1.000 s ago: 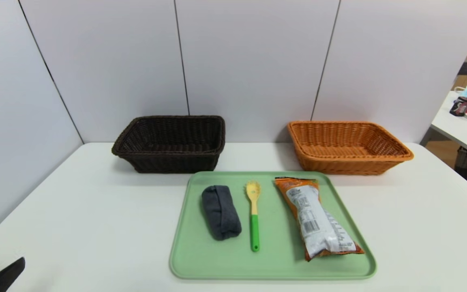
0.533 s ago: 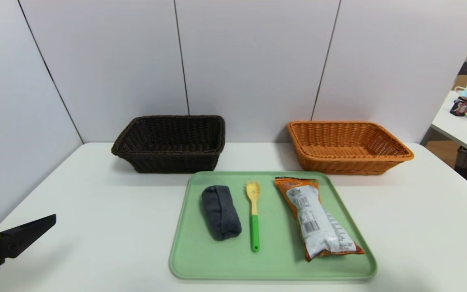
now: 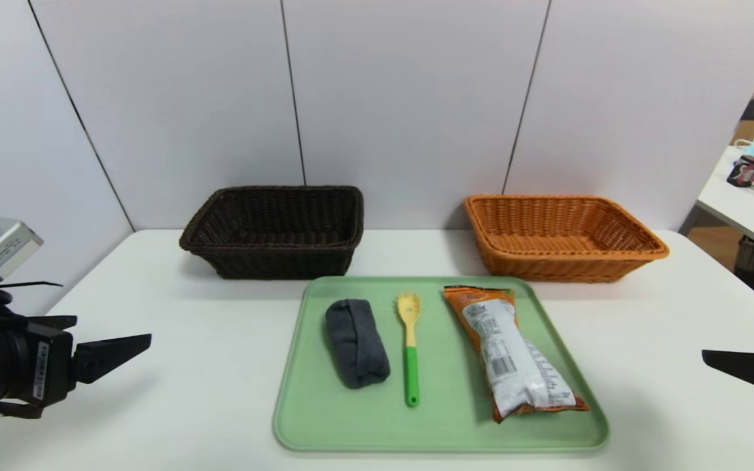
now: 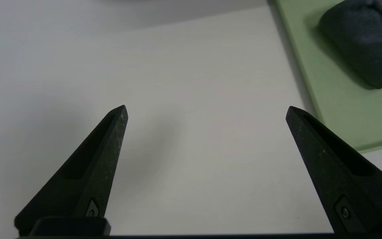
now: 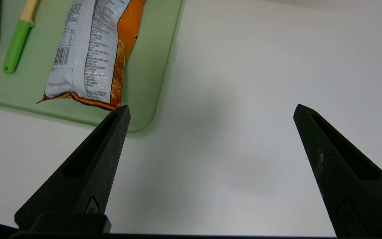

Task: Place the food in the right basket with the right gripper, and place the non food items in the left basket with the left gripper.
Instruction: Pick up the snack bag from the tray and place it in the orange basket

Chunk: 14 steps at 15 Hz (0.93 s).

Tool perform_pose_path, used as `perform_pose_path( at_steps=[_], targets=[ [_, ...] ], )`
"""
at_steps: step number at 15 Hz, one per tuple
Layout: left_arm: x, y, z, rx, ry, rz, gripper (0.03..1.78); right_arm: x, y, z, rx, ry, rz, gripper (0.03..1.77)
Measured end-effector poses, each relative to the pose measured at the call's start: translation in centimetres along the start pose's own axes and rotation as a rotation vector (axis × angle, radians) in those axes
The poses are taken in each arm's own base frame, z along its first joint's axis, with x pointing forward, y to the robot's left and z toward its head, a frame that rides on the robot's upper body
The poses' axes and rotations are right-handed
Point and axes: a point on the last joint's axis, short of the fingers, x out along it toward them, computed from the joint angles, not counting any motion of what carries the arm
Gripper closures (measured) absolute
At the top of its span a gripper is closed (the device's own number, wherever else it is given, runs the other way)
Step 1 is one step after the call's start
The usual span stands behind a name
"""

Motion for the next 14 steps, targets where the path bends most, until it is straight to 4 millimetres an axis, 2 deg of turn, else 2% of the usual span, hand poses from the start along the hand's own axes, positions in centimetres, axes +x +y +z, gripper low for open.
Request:
perform_pose_path(
  at_steps=[6,9,14],
  targets=[
    [2.0,-0.2,1.2,-0.003,0.023,-0.223,0.12,2.9,0.9,1.5,-0.044,0.065,0.18,0.1],
    [3.5,-0.3,1.6,-0.004,0.055,-0.279,0.12,4.3,2.6,2.6,-0.084,0.099,0.261,0.1],
    [4.9,-0.8,1.8,0.017,0.057,-0.311,0.12,5.9,6.2,5.9,-0.028,0.119,0.324,0.1]
  ],
)
